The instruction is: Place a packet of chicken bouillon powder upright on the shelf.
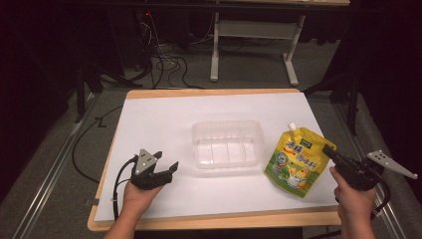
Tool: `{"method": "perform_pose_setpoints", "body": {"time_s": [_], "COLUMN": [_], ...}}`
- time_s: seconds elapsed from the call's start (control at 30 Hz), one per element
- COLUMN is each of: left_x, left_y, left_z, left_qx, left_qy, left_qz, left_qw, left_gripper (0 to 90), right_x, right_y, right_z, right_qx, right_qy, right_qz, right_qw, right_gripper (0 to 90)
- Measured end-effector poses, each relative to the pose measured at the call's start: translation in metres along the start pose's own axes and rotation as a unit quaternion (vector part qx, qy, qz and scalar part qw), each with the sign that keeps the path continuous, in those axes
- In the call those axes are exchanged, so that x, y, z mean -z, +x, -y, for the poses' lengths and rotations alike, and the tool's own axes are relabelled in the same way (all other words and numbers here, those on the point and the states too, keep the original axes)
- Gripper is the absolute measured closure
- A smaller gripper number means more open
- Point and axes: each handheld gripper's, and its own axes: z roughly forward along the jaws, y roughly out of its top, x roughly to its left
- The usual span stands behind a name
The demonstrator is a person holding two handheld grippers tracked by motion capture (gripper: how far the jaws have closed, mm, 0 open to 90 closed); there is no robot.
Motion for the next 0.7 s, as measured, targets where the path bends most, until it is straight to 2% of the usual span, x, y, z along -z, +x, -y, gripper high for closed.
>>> {"method": "perform_pose_setpoints", "body": {"time_s": [0.07, 0.13, 0.27, 0.33, 0.43, 0.5, 0.6, 0.7], "left_x": [0.000, 0.000, 0.000, -0.001, -0.004, -0.007, -0.014, -0.021], "left_y": [0.001, 0.001, -0.001, -0.002, -0.006, -0.010, -0.019, -0.025], "left_z": [0.000, 0.000, 0.001, 0.001, 0.000, 0.000, 0.000, -0.002], "left_qx": [0.001, 0.002, 0.000, 0.000, -0.003, -0.006, -0.022, -0.018], "left_qy": [0.000, 0.000, 0.000, -0.002, -0.002, 0.000, 0.004, 0.001], "left_qz": [0.000, -0.001, 0.004, 0.009, 0.017, 0.024, 0.026, 0.036], "left_qw": [1.0000, 1.0000, 1.0000, 1.0000, 0.9999, 0.9997, 0.9994, 0.9992], "left_gripper": [30.5, 30.5, 31.4, 32.0, 32.0, 32.2, 32.3, 32.9], "right_x": [0.001, 0.002, 0.002, 0.001, 0.006, 0.008, 0.011, 0.014], "right_y": [0.005, 0.010, 0.007, 0.003, 0.000, -0.001, 0.002, 0.006], "right_z": [-0.006, -0.011, -0.013, -0.008, -0.004, -0.001, 0.003, 0.006], "right_qx": [0.015, 0.035, 0.051, 0.053, 0.053, 0.053, 0.061, 0.069], "right_qy": [-0.013, -0.027, -0.052, -0.047, -0.054, -0.055, -0.052, -0.047], "right_qz": [0.001, 0.014, 0.039, 0.048, 0.053, 0.049, 0.053, 0.055], "right_qw": [0.9998, 0.9989, 0.9966, 0.9964, 0.9957, 0.9959, 0.9954, 0.9950], "right_gripper": [90.0, 90.0, 90.0, 90.0, 90.0, 89.8, 89.1, 87.9]}}
